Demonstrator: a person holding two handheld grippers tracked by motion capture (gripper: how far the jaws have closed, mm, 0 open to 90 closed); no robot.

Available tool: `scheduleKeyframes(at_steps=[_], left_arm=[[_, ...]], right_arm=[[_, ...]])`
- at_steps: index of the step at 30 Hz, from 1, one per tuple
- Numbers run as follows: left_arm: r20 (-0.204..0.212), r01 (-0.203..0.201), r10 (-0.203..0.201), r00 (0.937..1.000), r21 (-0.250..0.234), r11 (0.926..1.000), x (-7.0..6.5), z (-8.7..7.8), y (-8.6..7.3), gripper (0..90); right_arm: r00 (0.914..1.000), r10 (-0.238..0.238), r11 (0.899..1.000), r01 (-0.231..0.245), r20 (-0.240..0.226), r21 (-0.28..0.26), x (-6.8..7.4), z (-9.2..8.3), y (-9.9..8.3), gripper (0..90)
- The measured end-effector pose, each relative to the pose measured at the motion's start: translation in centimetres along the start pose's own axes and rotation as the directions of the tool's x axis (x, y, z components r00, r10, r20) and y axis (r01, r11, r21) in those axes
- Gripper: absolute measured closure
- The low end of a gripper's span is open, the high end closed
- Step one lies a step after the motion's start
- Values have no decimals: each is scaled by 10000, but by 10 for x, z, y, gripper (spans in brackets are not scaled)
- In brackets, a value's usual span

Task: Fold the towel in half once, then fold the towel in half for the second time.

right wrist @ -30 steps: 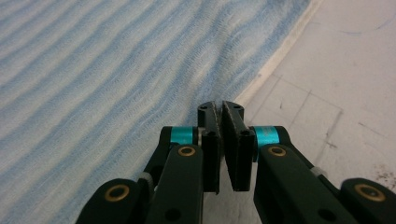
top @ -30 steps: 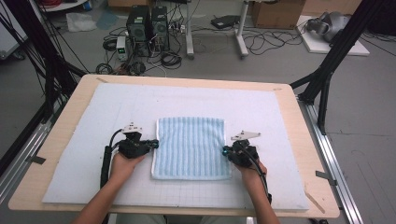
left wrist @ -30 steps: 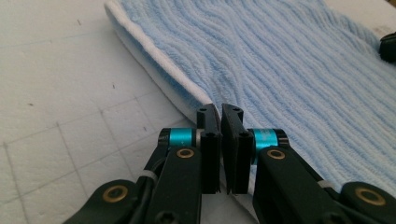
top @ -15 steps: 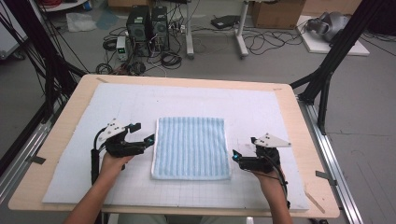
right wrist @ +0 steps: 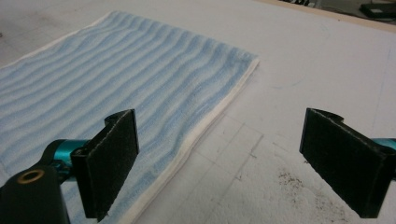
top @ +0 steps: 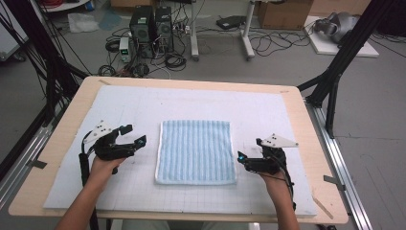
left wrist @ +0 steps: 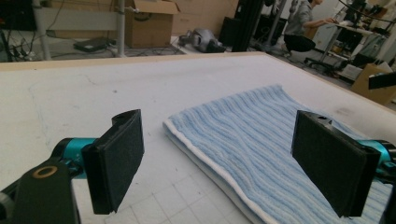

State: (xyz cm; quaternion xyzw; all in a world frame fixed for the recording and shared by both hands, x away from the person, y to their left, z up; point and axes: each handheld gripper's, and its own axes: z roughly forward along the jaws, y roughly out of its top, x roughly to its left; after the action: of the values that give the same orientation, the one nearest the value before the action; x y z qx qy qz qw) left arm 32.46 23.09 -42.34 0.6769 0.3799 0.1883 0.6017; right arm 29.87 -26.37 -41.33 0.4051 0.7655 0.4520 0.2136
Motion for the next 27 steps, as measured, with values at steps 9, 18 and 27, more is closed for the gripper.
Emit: scheduleKeyframes(at_steps=[9, 18, 27], left_arm=[[12, -30, 30, 10000, 274, 9996, -4, 4, 1, 178], [-155, 47, -43, 9999, 273, 9996, -2, 3, 1, 179], [-167, -56, 68, 9998, 685, 9976, -7, 14, 1, 179]], right_arm=[[9998, 144, 9999, -144, 142, -15, 0, -4, -1, 110], [9997, 213, 9997, -214, 99, 78, -1, -2, -3, 110], [9994, 331, 9993, -331, 18, 167, -3, -6, -5, 110]])
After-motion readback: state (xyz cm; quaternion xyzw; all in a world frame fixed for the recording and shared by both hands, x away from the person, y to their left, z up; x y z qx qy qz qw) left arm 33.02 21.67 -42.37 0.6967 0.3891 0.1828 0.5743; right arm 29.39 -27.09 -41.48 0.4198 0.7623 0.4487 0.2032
